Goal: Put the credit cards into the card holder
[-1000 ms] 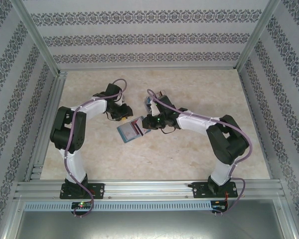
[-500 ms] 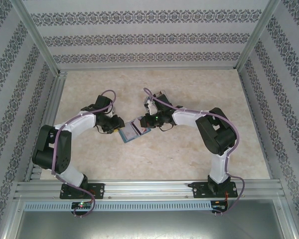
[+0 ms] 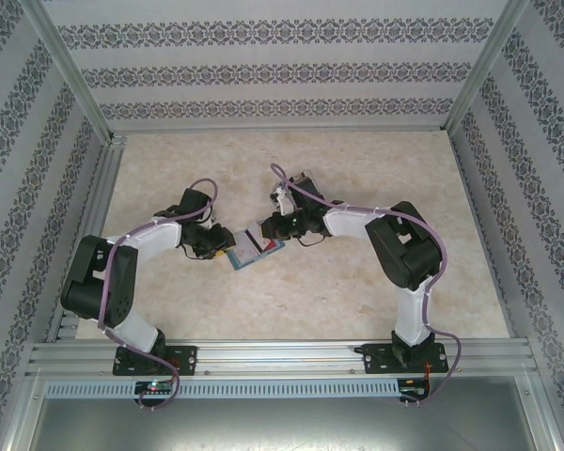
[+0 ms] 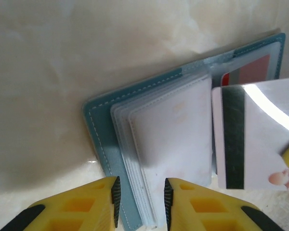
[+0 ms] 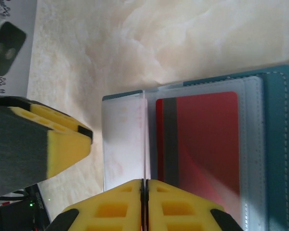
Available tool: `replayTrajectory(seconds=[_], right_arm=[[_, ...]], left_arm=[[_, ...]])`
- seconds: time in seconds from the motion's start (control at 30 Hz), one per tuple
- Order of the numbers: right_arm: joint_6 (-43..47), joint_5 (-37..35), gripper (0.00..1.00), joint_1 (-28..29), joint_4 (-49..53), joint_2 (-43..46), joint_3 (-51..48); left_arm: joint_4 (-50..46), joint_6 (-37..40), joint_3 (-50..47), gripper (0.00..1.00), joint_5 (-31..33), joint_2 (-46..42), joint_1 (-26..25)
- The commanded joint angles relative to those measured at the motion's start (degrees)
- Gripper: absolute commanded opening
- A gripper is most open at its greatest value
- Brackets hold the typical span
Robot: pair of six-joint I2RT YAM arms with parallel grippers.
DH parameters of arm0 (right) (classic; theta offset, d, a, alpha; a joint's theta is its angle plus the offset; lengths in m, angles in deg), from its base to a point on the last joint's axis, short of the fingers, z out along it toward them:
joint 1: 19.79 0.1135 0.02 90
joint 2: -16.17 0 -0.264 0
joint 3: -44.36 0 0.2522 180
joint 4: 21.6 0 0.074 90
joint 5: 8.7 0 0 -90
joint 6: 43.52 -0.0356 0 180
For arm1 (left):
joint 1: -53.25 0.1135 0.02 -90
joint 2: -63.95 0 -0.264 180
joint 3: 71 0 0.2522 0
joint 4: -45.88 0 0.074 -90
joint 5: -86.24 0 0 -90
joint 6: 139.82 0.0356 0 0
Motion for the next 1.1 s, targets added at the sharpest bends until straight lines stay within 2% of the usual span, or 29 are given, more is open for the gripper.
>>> replayTrajectory(seconds=[0.0,0.23,0.57,0.77,1.07], right_arm=[[-1.8,1.2,0.12,1.4,-2.5,0.0,-1.6],[-4.7,-1.3,0.12,3.5,-3.7,1.8,-4.1],[-6.2,-4.7,0.12,2.6,-4.2,6.4,-5.0],[-10.4,-8.8,0.12,1.7,-9.9,9.0,-8.9],[-16.0,-8.3,0.12,1.8,-21.6,5.0,-12.8]], left_arm=[[1.5,0.0,0.4,0.32,1.4,2.1,1.2],[1.8,1.4,1.1,0.32,2.1,4.2,2.9],[2.7,1.4,2.8,0.32,0.1,5.4,3.1],[3.1,1.2,1.9,0.31,0.1,5.1,3.2],[3.8,1.1,1.3,0.31,-0.2,5.4,3.1]])
